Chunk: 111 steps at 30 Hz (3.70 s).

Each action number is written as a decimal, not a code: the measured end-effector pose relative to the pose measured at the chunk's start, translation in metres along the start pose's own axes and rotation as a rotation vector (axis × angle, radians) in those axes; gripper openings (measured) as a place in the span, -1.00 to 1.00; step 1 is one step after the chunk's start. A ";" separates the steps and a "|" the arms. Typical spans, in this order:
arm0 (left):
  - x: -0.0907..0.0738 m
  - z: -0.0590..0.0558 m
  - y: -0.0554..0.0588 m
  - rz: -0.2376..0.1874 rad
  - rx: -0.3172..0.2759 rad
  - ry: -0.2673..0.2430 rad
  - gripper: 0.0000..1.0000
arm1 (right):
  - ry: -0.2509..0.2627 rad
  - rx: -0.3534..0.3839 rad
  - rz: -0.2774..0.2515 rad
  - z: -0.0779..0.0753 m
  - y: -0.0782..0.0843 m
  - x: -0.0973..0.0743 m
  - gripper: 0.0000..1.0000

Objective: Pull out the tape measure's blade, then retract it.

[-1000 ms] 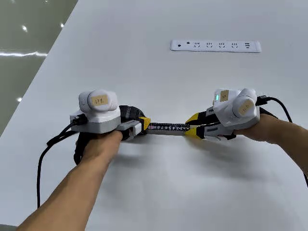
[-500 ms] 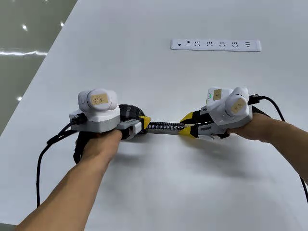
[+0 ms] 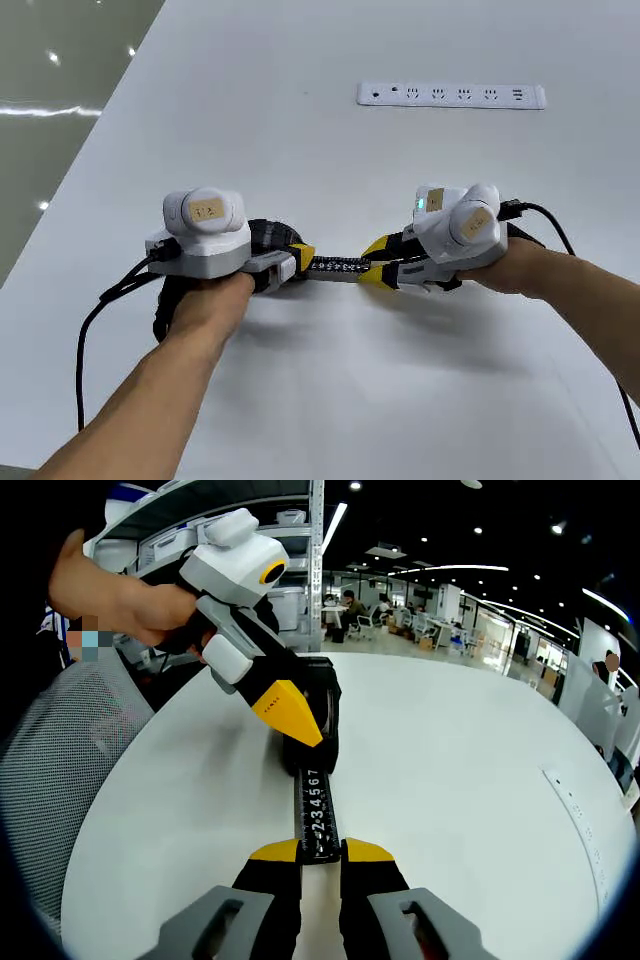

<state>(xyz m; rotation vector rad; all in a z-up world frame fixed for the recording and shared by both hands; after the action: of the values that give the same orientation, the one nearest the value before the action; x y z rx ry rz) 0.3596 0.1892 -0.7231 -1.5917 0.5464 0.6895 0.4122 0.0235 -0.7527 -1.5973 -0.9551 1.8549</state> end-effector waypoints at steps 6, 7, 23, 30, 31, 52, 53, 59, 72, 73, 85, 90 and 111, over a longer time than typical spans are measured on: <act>0.000 0.000 0.000 0.000 -0.001 0.002 0.13 | -0.003 -0.002 -0.003 -0.002 -0.003 0.006 -0.80; 0.000 0.000 0.000 0.000 -0.001 0.003 0.13 | -0.004 -0.002 -0.005 -0.003 -0.003 0.007 -0.80; 0.000 0.002 0.000 0.004 -0.003 0.012 0.14 | -0.010 -0.007 -0.017 -0.004 -0.014 0.025 -0.79; 0.000 0.002 0.000 0.006 -0.007 0.016 0.14 | -0.014 -0.015 -0.020 -0.003 -0.022 0.034 -0.79; 0.000 0.002 0.000 0.006 -0.007 0.016 0.14 | -0.015 -0.016 -0.021 -0.003 -0.023 0.034 -0.79; 0.000 0.001 -0.001 0.006 -0.012 0.014 0.15 | -0.019 -0.056 -0.005 -0.004 -0.034 0.048 -0.78; 0.000 0.001 -0.001 0.005 -0.012 0.014 0.15 | -0.019 -0.056 -0.004 -0.004 -0.034 0.048 -0.78; 0.000 0.001 -0.001 0.007 -0.014 0.012 0.16 | -0.020 -0.064 0.002 -0.005 -0.034 0.049 -0.78; 0.000 0.000 -0.001 0.026 -0.014 0.015 0.20 | -0.020 -0.062 0.040 -0.004 -0.037 0.049 -0.76; 0.000 0.000 -0.001 0.027 -0.015 0.017 0.21 | -0.020 -0.060 0.042 -0.005 -0.036 0.048 -0.76; 0.000 0.001 0.001 0.042 -0.012 0.022 0.22 | 0.003 -0.019 0.050 -0.006 -0.031 0.033 -0.63; -0.005 0.004 0.007 0.052 0.016 0.019 0.26 | 0.010 -0.016 0.053 -0.005 -0.029 0.026 -0.57; -0.020 0.013 0.019 0.027 0.087 0.053 0.38 | 0.076 0.068 0.058 0.011 -0.005 -0.012 -0.26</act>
<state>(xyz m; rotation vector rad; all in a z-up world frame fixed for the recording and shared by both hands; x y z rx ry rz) 0.3303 0.1983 -0.7233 -1.5273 0.6304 0.6369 0.4029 0.0151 -0.7409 -1.6578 -0.8122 1.8315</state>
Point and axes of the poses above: the centre of the closed fingertips' face, and the gripper's own axes: x roughly forward along the fingers, z roughly to its left, y roughly out of its underside, the point moved 7 cm from there along -x, roughly backward along the fingers, and after that the axes turned 7 degrees about -y, right-handed, at the moved point
